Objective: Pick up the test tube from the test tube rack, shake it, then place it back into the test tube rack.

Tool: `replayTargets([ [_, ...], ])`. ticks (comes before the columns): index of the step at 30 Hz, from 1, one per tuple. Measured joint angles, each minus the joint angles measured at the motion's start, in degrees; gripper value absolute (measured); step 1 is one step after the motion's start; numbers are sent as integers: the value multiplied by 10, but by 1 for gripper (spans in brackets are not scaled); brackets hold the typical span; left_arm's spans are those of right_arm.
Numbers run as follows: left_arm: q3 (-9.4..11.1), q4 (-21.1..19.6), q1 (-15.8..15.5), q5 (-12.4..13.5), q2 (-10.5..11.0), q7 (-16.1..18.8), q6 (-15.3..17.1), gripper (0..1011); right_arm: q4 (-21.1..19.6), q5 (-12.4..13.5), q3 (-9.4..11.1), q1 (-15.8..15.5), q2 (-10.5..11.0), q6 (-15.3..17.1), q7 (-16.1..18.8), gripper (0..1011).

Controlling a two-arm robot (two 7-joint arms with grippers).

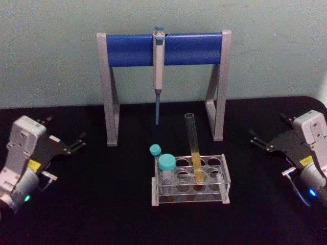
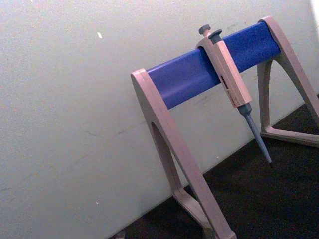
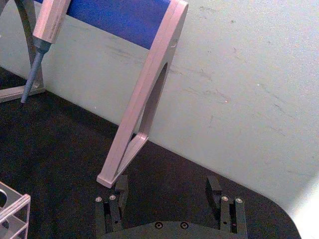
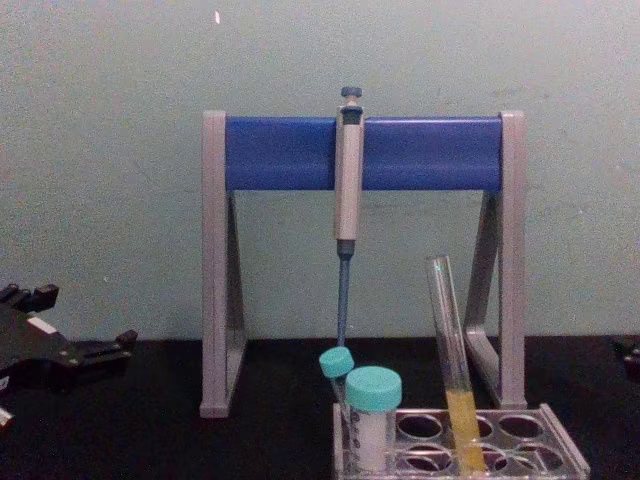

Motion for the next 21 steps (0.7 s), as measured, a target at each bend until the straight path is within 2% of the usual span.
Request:
replayTargets([
  [21,0,0,0,0,0,0,0,1001,0,0,0,0,1,0,0,1000],
])
